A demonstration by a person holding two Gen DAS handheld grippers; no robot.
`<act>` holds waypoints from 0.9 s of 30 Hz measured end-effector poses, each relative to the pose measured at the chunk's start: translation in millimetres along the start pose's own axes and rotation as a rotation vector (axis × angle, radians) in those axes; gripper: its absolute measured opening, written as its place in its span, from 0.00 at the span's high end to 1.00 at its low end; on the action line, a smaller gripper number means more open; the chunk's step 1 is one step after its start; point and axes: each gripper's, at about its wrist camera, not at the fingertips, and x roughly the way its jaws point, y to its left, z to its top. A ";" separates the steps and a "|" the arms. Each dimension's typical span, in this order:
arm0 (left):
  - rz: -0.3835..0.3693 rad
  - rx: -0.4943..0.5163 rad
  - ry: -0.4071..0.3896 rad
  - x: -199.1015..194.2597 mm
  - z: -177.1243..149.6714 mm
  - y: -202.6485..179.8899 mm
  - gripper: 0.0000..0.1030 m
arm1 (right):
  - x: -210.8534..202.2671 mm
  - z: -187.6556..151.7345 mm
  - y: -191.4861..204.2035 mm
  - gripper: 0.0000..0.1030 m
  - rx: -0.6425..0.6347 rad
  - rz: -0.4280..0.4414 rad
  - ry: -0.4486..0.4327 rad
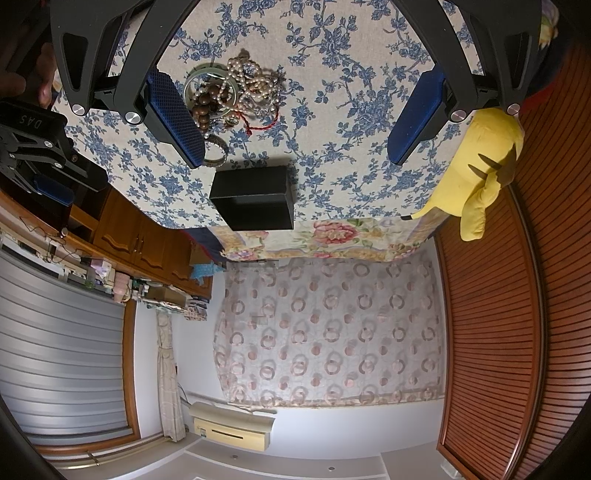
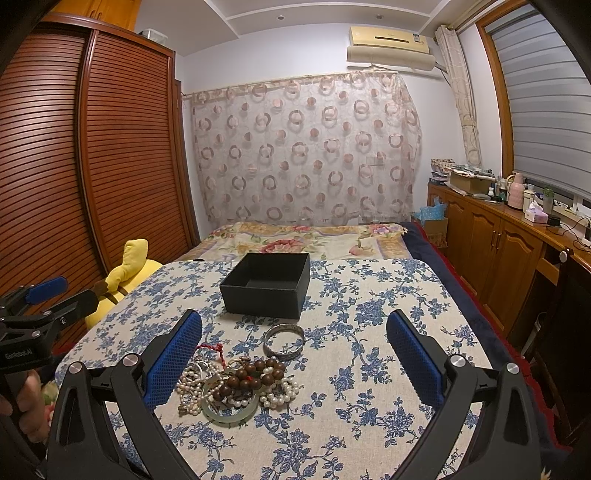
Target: Organize jewelry
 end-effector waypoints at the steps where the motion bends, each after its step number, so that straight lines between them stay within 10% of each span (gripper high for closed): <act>1: 0.000 0.000 0.000 0.0 0.0 0.0 0.07 | -0.1 0.1 0.0 0.02 0.000 0.000 0.000; 27: -0.048 -0.003 0.120 35.7 -23.0 7.0 0.07 | 21.8 -18.8 -14.2 0.10 -0.008 0.056 0.074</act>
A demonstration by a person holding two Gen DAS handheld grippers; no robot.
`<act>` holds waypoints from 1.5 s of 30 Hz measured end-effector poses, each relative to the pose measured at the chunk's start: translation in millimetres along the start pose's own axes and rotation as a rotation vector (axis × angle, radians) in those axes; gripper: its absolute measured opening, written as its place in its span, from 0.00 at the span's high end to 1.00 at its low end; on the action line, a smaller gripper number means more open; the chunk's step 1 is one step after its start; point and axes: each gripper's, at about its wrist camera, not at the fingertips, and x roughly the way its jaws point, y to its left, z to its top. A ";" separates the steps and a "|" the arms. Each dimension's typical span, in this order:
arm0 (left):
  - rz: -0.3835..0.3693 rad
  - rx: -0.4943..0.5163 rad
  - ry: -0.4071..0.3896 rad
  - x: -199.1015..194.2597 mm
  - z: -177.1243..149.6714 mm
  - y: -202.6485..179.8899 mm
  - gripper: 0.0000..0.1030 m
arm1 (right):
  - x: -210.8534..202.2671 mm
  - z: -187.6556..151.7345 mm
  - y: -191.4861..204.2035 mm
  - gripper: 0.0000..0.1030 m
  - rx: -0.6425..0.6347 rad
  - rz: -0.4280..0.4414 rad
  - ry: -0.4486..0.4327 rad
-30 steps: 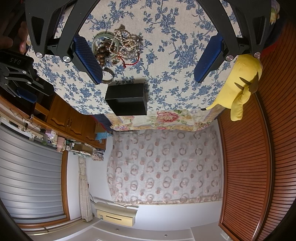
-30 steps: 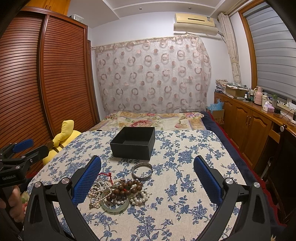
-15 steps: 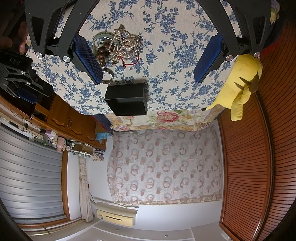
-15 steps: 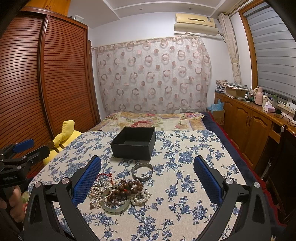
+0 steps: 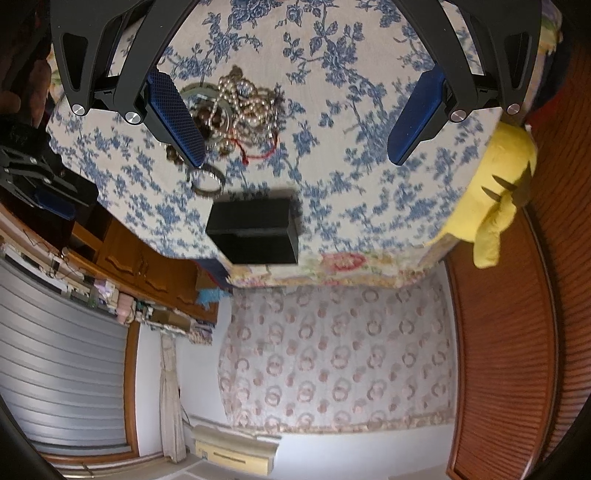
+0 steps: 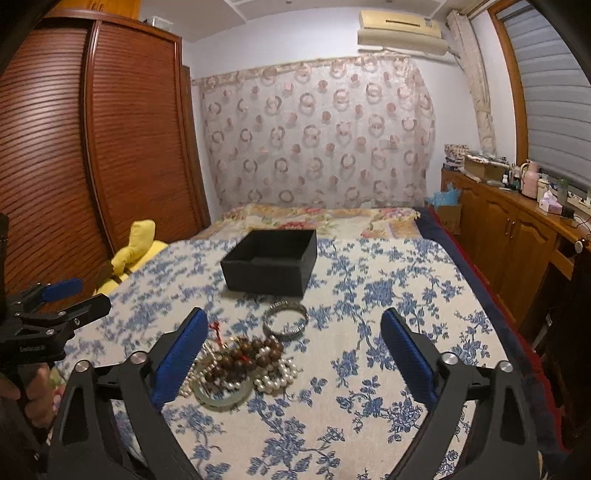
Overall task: Organize jewelry
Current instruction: 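Lower the right tool onto the brown bead bracelet and close it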
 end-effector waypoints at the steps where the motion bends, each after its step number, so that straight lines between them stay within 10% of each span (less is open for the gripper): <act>1: -0.005 0.002 0.012 3.6 -2.2 0.7 0.07 | 4.0 -2.3 -1.9 0.12 0.000 0.008 0.012; 16: -0.059 -0.008 0.161 49.3 -35.1 6.9 0.07 | 75.7 -19.3 -2.2 0.52 -0.015 0.164 0.239; 27: -0.105 -0.010 0.210 72.3 -37.7 13.5 0.07 | 117.6 -26.3 -10.1 0.53 0.101 0.231 0.375; 32: -0.132 -0.020 0.216 78.2 -35.3 17.4 0.08 | 122.7 -26.4 -12.9 0.77 0.140 0.271 0.403; 45: -0.273 -0.008 0.303 117.5 -13.1 17.2 0.48 | 87.1 9.0 2.8 0.86 0.014 0.307 0.256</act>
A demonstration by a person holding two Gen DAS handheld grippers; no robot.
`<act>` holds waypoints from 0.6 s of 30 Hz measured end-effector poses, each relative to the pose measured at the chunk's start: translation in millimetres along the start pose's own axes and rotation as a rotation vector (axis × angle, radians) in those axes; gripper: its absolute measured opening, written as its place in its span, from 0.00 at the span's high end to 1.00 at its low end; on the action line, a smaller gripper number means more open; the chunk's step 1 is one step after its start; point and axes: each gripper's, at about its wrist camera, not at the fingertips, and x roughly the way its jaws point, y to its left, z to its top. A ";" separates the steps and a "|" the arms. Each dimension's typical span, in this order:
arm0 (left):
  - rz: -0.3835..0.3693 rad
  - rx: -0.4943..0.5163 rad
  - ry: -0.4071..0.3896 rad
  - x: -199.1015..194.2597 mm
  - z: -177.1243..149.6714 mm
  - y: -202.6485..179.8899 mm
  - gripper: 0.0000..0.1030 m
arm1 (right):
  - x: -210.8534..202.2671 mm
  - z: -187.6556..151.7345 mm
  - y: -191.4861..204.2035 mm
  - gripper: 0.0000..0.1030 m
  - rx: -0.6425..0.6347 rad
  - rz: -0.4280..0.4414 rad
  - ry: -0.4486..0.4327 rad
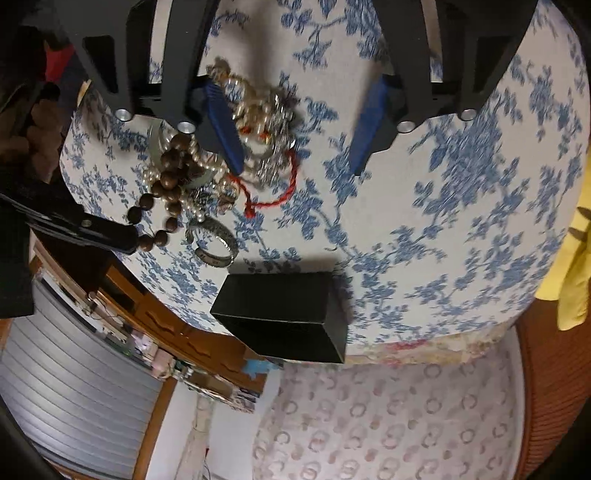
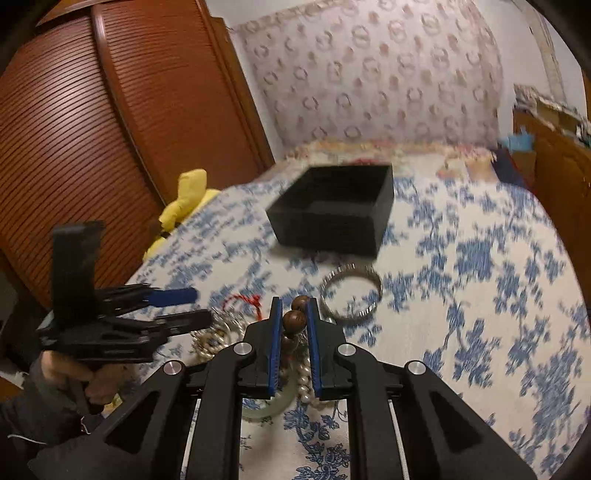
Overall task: Organize jewelry
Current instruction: 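Lower the right tool onto the brown bead bracelet and close it, then carry the bead bracelet into the black box while the left tool grasps a red-string bracelet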
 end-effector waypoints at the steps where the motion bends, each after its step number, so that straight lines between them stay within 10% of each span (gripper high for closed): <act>1: -0.006 0.000 0.005 2.2 3.1 0.4 0.50 | -4.9 2.9 2.5 0.86 -0.007 0.004 -0.014; 18: -0.110 0.042 0.115 41.6 35.3 -2.4 0.98 | -36.8 17.6 10.2 0.86 -0.059 -0.026 -0.092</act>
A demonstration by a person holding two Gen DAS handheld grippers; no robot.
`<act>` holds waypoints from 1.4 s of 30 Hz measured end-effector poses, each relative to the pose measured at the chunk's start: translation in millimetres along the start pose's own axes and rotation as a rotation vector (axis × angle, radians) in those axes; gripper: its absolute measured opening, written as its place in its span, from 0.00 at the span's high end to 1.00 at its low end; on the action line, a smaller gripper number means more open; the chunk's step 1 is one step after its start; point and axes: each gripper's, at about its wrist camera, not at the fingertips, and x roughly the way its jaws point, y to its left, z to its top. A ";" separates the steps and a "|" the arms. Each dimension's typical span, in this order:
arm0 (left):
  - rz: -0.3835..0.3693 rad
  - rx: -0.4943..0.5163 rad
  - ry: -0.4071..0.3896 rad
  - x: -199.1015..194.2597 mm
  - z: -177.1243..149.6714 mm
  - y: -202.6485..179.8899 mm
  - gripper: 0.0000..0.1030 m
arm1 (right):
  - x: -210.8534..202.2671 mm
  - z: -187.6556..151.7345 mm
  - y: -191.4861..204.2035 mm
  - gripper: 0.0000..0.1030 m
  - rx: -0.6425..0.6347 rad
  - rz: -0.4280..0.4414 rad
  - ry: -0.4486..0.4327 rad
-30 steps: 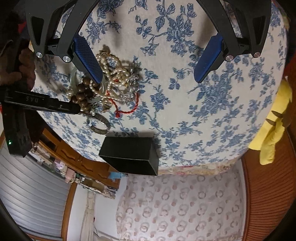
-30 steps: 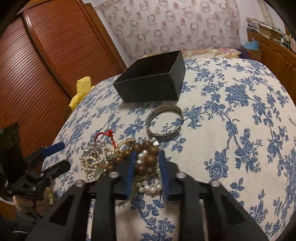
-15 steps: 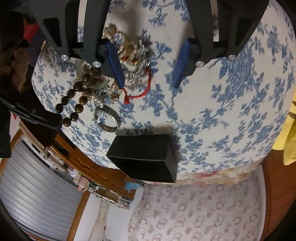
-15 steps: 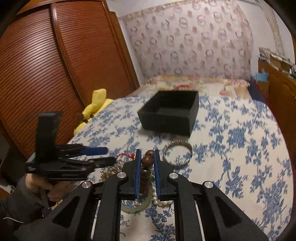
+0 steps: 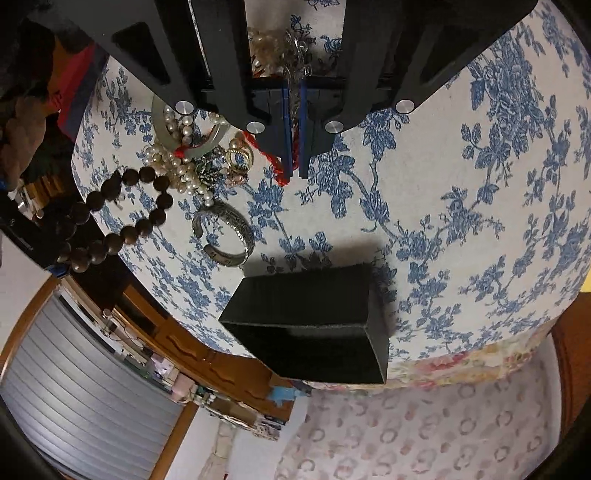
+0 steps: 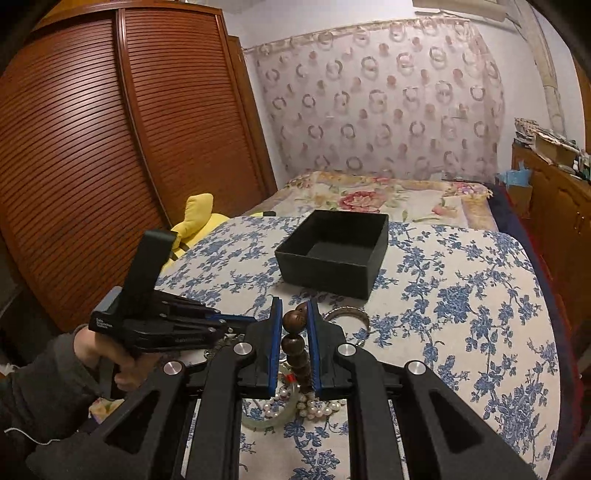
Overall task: Organize jewelry
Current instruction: 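Carry the bead bracelet into the black box while the left tool grasps a red-string bracelet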
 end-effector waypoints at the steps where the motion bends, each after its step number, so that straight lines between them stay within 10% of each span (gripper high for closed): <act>1: 0.003 0.009 -0.001 -1.6 0.2 -1.4 0.98 | 0.1 -0.6 -1.2 0.86 0.003 -0.002 0.000; 24: 0.070 0.060 -0.239 -82.3 38.1 -27.6 0.98 | 3.3 11.8 2.6 0.86 -0.047 -0.021 -0.026; 42: 0.145 0.005 -0.294 -53.7 110.9 3.2 0.98 | 50.6 106.2 -11.6 0.86 -0.128 -0.068 -0.097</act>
